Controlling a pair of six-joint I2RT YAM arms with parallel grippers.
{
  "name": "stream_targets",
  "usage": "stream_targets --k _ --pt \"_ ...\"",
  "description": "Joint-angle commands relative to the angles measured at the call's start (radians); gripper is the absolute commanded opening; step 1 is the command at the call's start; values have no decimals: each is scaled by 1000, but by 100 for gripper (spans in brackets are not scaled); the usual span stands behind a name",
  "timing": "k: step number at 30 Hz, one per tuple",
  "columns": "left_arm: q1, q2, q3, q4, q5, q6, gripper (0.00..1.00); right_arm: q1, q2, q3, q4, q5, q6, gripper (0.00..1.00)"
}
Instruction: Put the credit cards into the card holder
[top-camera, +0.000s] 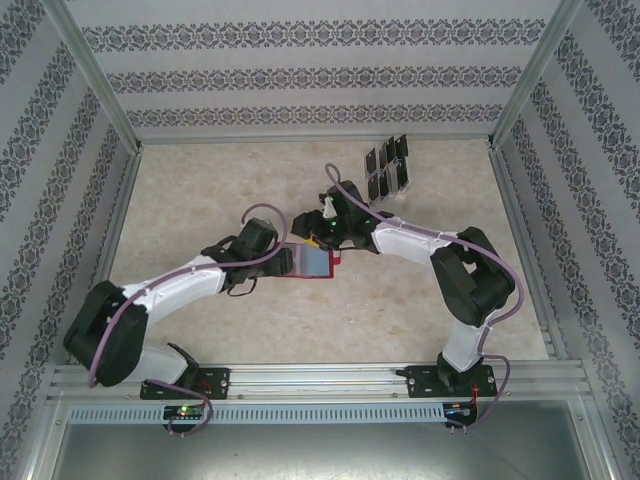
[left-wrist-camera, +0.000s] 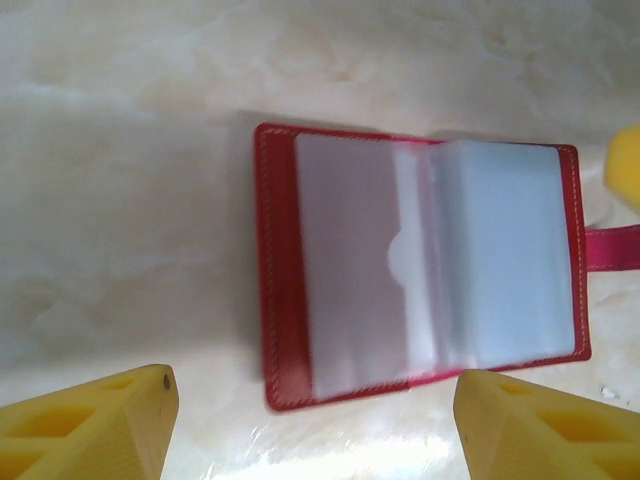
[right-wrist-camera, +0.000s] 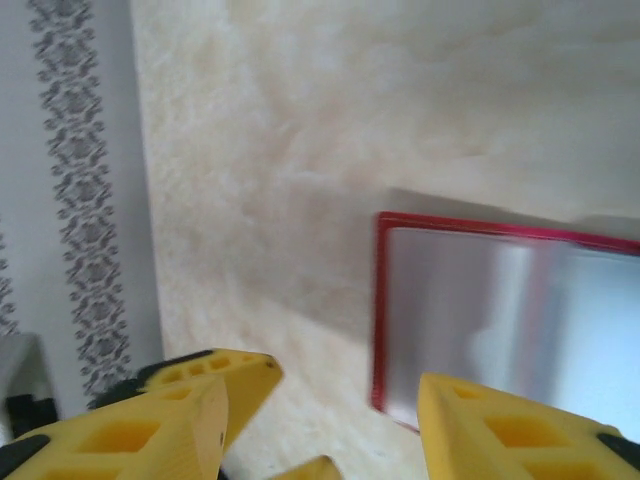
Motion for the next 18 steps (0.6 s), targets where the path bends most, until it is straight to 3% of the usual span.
stream_targets --k 1,10,18 --pt "18 81 73 31 43 70 74 -13 -2 -73 -15 30 -38 53" --pt "34 254 152 -61 2 153 75 -65 17 -174 11 39 -73 52" --pt "44 304 147 -142 -82 163 75 -97 27 -228 28 47 -84 52"
